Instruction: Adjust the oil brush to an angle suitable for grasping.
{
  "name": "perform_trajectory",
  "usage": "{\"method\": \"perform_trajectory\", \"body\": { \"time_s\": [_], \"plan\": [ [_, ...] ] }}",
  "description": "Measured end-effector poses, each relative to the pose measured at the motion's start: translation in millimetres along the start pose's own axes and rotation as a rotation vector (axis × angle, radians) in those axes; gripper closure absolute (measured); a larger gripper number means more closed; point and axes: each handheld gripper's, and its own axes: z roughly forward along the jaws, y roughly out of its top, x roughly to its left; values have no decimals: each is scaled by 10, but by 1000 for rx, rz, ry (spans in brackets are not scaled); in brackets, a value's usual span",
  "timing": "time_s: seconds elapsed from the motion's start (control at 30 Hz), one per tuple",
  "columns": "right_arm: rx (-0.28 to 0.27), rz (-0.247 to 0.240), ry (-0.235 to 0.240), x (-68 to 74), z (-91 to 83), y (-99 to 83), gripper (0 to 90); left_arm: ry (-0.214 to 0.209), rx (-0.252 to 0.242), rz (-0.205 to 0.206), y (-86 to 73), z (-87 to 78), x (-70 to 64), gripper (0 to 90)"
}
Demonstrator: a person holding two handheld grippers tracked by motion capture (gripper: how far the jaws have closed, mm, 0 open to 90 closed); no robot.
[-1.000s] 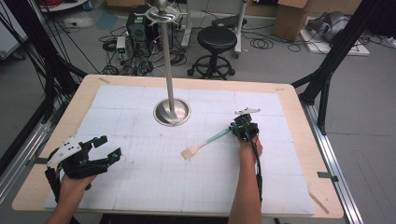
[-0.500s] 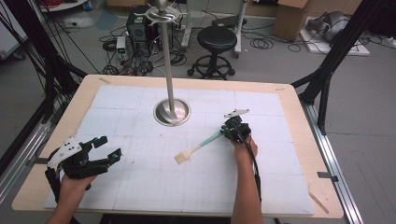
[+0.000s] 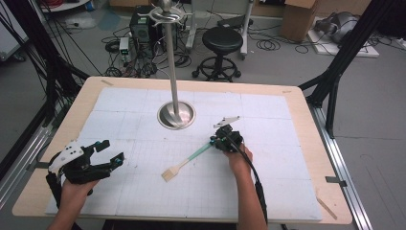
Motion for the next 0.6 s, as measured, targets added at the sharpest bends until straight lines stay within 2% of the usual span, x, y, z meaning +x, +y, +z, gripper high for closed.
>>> {"method": "perform_trajectory", "body": {
  "time_s": [0.03,0.23,0.4,0.57,0.6],
  "plan": [
    [-2,1,7,52,6,1,896,0,0,0,0,1,0,215],
    [-32,22,40,154,11,-41,896,1,3,1,-1,3,0,215],
    [-38,21,64,262,5,-54,896,0,0,-3,-3,12,-6,215],
    [-48,8,127,420,37,-43,895,1,4,-4,-5,12,-6,215],
    [-48,8,126,442,24,-44,884,0,3,-5,-4,11,-6,215]
  ]
}}
